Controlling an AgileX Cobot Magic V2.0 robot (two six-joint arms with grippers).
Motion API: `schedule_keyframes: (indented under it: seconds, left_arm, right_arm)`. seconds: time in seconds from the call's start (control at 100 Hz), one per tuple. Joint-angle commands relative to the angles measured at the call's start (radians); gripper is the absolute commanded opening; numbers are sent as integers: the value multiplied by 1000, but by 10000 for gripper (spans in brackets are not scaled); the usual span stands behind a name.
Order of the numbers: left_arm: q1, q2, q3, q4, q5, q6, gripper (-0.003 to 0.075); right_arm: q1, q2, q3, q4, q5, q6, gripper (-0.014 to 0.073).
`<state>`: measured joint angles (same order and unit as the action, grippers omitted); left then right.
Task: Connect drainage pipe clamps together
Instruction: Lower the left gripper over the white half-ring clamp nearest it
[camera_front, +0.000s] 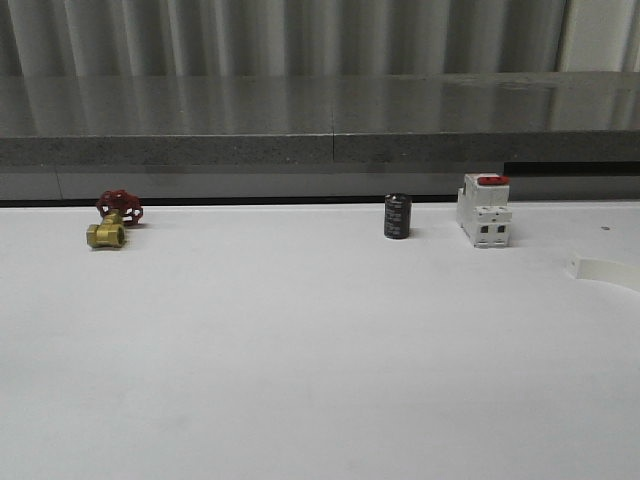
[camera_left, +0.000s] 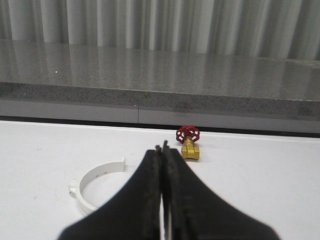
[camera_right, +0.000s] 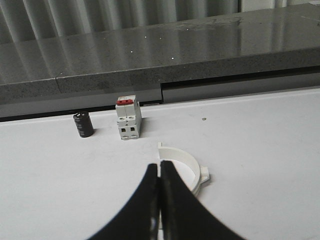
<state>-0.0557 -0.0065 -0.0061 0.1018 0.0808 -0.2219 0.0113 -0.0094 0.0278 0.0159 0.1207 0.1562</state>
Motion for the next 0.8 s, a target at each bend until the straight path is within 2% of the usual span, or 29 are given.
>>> schedule_keyframes:
  seconds: [0.0,0.35,0.5,0.64,0.79]
  left_arm:
    - [-3,-31,37,-4,-81,2,-20]
    - [-3,-31,32,-4,-92,2,-20]
    - [-3,-23,-32,-11,-81,2,-20]
    - [-3,45,-157,-11,16,2,-20]
    - [-3,197,-329,-11,227,2,-20]
  right_arm:
    - [-6,-22,-16,-5,-84,-9,-69]
    - [-6,-22,-16,-5,-84,-9,-69]
    - [-6,-22,-16,-5,-84,-9,-69]
    - [-6,-22,-16,-5,-84,-9,-69]
    - [-6,-22,-16,-5,-84,-9,-69]
